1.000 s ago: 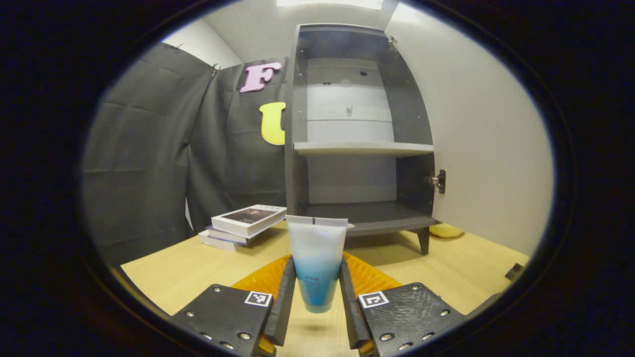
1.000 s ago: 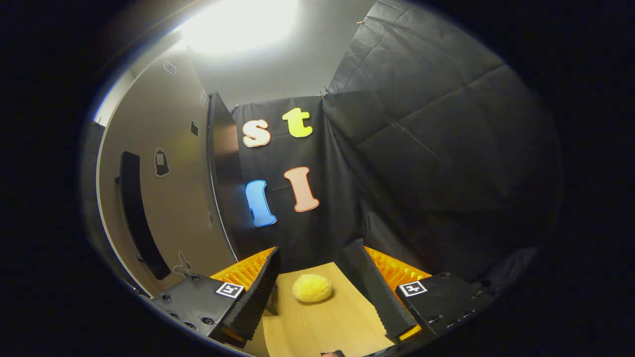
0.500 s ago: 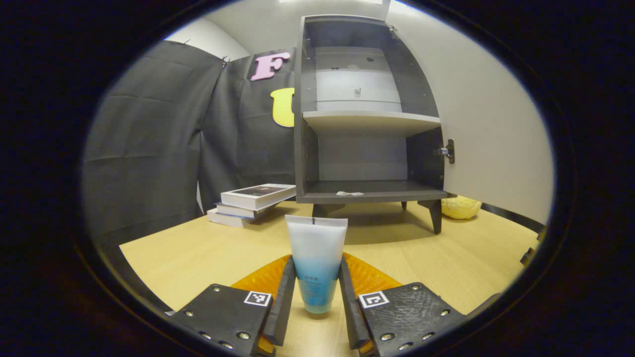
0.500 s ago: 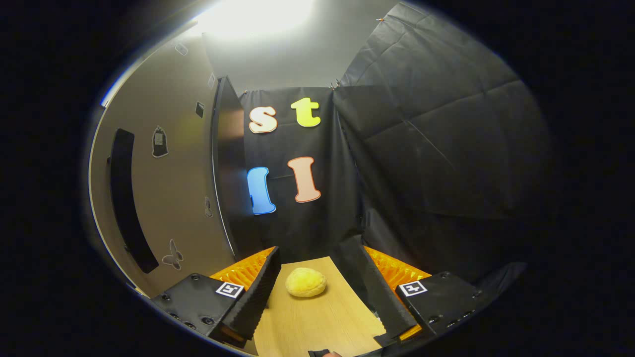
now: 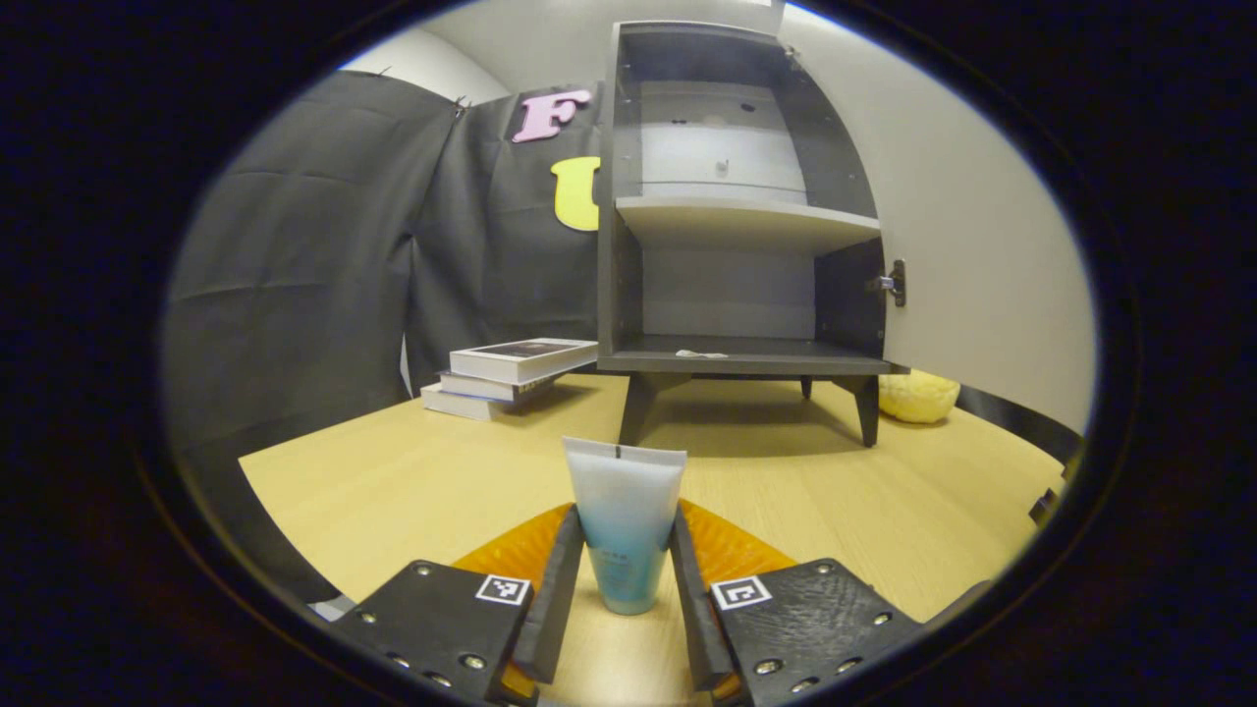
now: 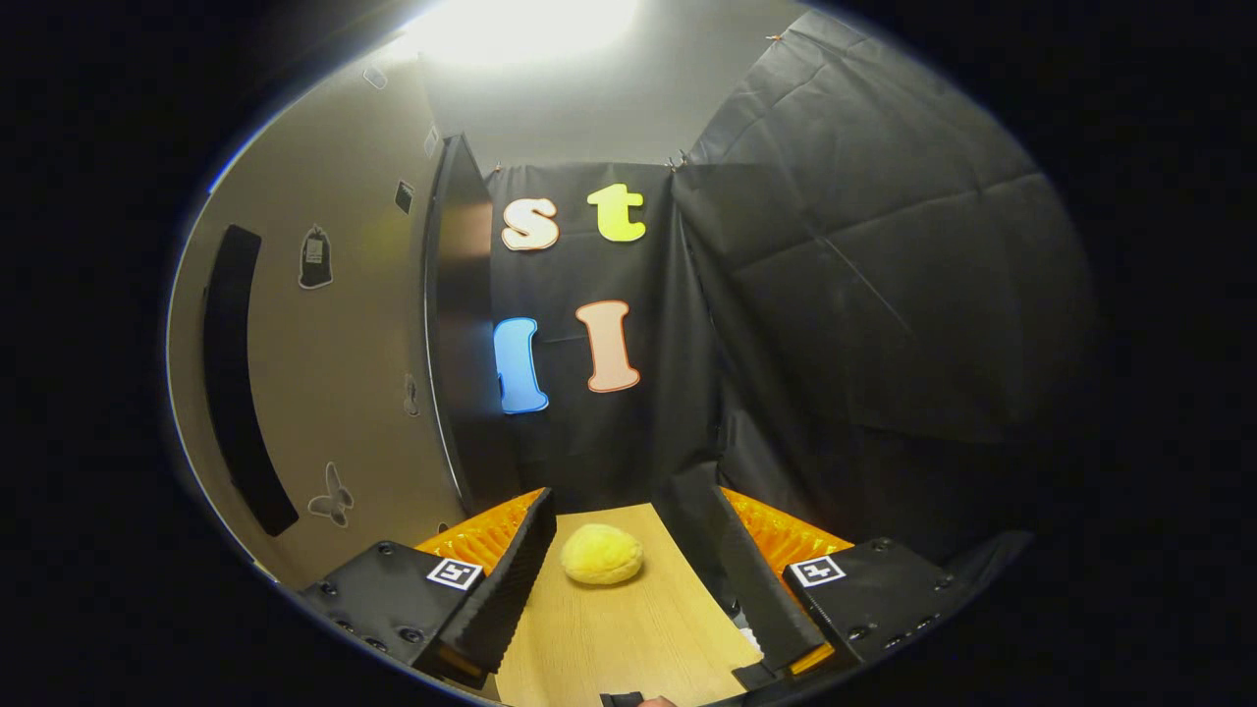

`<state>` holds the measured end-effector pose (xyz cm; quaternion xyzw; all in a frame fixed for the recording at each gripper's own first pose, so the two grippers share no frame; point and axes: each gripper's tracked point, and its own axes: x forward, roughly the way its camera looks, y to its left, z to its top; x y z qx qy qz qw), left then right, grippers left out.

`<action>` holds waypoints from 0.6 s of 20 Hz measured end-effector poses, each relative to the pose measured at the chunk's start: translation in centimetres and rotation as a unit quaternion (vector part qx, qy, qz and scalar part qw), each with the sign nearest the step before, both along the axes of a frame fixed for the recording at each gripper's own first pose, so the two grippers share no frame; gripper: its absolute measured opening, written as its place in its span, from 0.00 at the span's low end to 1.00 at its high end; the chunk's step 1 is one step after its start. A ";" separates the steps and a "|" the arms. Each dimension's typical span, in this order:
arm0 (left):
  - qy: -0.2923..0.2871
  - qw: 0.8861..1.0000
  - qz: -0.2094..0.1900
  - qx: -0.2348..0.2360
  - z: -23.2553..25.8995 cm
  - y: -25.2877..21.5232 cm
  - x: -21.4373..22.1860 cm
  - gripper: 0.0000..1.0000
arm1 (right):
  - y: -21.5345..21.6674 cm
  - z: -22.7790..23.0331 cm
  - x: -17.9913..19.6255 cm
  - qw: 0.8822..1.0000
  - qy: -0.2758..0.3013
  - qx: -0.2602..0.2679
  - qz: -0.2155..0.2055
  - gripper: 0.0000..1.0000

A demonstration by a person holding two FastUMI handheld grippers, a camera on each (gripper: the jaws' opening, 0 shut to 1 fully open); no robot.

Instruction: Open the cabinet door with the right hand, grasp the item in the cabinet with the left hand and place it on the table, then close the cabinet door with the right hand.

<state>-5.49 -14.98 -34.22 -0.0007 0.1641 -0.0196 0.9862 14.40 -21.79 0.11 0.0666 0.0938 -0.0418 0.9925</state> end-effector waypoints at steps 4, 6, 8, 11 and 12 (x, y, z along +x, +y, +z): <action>0.002 1.000 0.009 0.016 2.0 0.8 -0.5 0.92 | 1.0 0.1 0.5 1.000 0.000 0.005 0.017 0.98; -0.006 1.000 0.010 0.021 4.8 1.0 -0.8 0.92 | 1.4 0.8 0.6 0.999 -0.006 0.025 0.027 0.93; -0.010 0.999 0.014 0.033 8.0 1.8 -1.0 0.89 | 1.7 1.7 0.9 0.999 -0.015 0.034 0.035 0.98; -0.033 0.999 0.022 0.032 15.0 2.8 -1.3 0.92 | 2.6 2.1 1.0 0.998 -0.006 0.031 0.060 0.98; -0.043 0.998 0.024 0.033 17.3 3.3 -1.1 0.92 | 3.4 2.4 1.0 0.997 -0.001 0.033 0.076 0.98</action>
